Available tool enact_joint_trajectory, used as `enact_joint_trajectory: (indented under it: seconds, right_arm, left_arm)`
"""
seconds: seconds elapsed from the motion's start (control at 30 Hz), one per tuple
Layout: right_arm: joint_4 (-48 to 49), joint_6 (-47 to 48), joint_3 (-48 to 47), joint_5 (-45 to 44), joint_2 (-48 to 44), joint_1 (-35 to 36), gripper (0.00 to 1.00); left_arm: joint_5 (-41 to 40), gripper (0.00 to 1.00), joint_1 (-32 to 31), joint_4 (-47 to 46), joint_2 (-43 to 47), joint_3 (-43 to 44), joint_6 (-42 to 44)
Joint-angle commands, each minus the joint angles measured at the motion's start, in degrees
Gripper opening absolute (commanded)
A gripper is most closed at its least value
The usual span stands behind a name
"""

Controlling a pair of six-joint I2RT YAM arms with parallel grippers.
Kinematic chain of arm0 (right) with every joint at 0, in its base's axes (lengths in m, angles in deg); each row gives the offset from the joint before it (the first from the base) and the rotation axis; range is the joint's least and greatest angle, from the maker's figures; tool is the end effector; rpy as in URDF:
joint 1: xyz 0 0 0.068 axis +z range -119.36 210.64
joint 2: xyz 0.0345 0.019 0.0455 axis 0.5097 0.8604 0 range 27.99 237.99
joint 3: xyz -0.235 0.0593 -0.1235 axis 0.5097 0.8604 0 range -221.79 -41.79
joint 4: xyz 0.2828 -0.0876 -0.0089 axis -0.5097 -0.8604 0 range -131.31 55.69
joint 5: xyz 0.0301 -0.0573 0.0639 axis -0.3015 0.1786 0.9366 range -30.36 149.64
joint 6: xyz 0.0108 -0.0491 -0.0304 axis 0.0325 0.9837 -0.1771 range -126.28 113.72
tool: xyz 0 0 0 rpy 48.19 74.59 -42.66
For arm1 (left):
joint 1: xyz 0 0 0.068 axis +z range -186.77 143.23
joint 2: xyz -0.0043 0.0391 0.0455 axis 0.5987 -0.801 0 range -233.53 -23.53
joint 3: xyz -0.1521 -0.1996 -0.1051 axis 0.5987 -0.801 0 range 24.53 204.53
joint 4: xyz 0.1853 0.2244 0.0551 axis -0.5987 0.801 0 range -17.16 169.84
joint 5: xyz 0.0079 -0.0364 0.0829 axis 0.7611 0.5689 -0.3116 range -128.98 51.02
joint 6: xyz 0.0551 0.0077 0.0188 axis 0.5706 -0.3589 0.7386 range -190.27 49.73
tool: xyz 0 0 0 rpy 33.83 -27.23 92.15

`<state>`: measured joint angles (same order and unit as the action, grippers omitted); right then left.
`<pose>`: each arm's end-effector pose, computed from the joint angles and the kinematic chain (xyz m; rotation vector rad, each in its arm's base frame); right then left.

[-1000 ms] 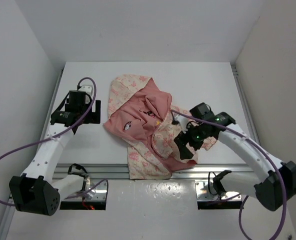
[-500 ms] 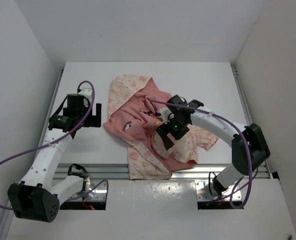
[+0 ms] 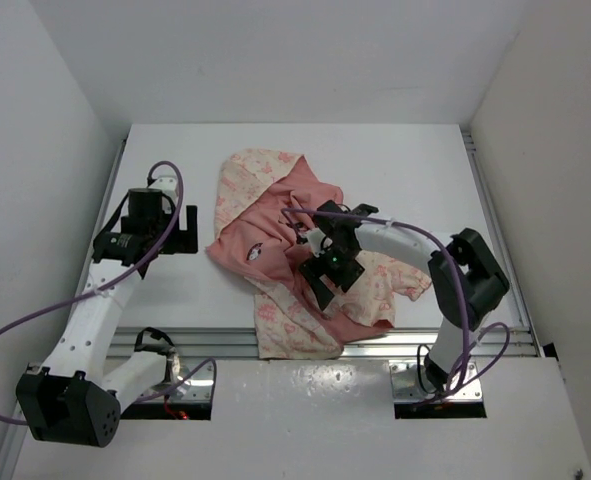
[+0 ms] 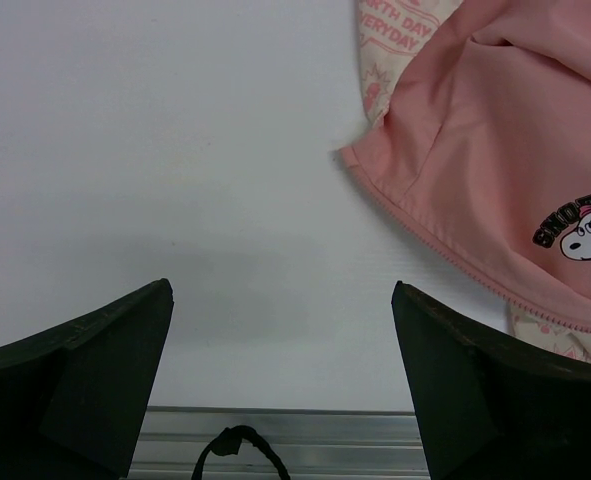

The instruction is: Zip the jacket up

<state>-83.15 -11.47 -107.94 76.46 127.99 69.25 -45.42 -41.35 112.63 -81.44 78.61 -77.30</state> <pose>0.2641 0.2266 0.1518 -0.9174 2.9544 0.4982 0.2491 -0.0152 0.2974 -0.1058 2.3238 0.0294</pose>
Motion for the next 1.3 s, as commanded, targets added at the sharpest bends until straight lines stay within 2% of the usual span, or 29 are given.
enact_joint_trajectory:
  seconds: [0.0, 0.27, 0.33, 0.4, 0.7, 0.83, 0.97, 1.07, 1.23, 1.27]
  right_arm:
    - [1.1, -1.6, -3.1, 1.1, 2.1, 0.1, 0.85]
    - [1.3, -1.9, -4.9, 2.7, 6.6, 0.4, 0.73]
    - [1.4, -2.0, -5.0, 3.0, 6.9, 0.8, 0.66]
    - [1.5, -1.8, -4.8, 3.0, 7.4, 1.1, 0.63]
    - [0.9, -1.9, -3.3, 2.1, 9.1, 3.2, 0.58]
    - [1.3, -2.8, -3.4, 0.4, 11.4, 3.4, 0.43]
    - [1.6, -2.7, -3.6, -0.3, 11.7, 3.1, 0.0]
    - [1.4, -3.1, -4.1, 0.3, 10.0, 2.1, 0.0]
    - [7.3, -6.9, -3.5, 14.1, -0.5, -4.0, 0.0]
    - [7.4, -7.4, -3.5, 14.1, -0.5, -4.0, 0.0]
  left_arm:
    - [-0.2, 0.97, 1.2, -0.5, 1.6, 0.1, -1.1]
    - [-0.2, 0.97, 2.3, -0.5, 1.6, 0.1, -1.1]
    - [-0.2, 0.97, 2.3, -0.5, 1.0, 0.1, -1.7]
    - [-0.2, 0.97, 2.3, -1.1, 1.0, -0.5, -1.7]
    - [-0.2, 0.97, 2.3, -1.6, 0.4, -1.0, -1.7]
    - [-0.2, 0.97, 2.3, -1.6, 0.4, -1.0, -1.7]
    - [2.2, 1.0, 2.8, -1.6, 1.7, -1.0, 0.0]
    - [5.5, 1.0, 2.8, -2.3, 3.3, -1.0, 0.6]
    - [13.4, 0.98, 2.3, -4.7, 7.7, -2.0, 2.0]
    - [14.7, 0.98, 2.3, -5.3, 7.7, -2.1, 2.0]
